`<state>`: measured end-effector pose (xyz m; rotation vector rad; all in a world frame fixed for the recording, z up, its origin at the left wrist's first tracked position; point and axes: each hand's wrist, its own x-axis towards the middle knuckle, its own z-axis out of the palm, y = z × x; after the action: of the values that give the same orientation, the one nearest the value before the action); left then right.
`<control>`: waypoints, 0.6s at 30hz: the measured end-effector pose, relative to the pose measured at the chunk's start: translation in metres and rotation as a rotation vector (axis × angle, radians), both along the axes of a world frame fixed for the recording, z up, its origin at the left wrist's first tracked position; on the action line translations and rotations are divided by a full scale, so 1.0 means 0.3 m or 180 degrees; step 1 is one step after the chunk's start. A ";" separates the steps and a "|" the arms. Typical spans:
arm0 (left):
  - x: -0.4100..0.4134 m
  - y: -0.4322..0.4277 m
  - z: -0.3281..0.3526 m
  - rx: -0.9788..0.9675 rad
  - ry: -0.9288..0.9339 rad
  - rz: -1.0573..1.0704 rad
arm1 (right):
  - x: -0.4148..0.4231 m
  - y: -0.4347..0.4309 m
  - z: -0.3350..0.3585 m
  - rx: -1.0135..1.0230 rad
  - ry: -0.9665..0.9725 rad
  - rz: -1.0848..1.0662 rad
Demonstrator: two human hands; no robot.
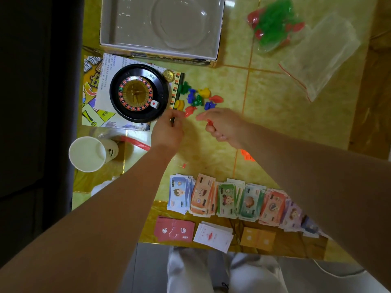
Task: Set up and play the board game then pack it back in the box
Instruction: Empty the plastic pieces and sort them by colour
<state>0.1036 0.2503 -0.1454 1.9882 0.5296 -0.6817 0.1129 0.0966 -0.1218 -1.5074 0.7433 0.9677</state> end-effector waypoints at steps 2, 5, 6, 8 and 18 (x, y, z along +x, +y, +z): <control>-0.007 -0.018 0.006 0.0137 0.0035 -0.0145 | -0.007 -0.019 -0.016 -0.0303 -0.0121 0.0158; -0.042 -0.035 0.040 0.0699 -0.0030 -0.0764 | -0.040 -0.044 -0.025 -0.0731 -0.0388 0.0645; -0.057 -0.039 0.047 0.0819 -0.0075 -0.0937 | -0.054 -0.049 -0.027 -0.0883 -0.0492 0.0859; -0.087 -0.050 0.051 0.0942 -0.0174 -0.1231 | -0.088 -0.053 -0.031 -0.1174 -0.0743 0.1312; -0.156 -0.117 -0.015 0.1360 -0.1140 -0.1702 | -0.180 -0.022 -0.081 -0.2062 -0.2018 0.1895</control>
<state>0.0567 0.2151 -0.1499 2.6229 -0.0968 -0.5310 0.0589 0.0901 -0.1462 -2.5310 0.1226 0.5991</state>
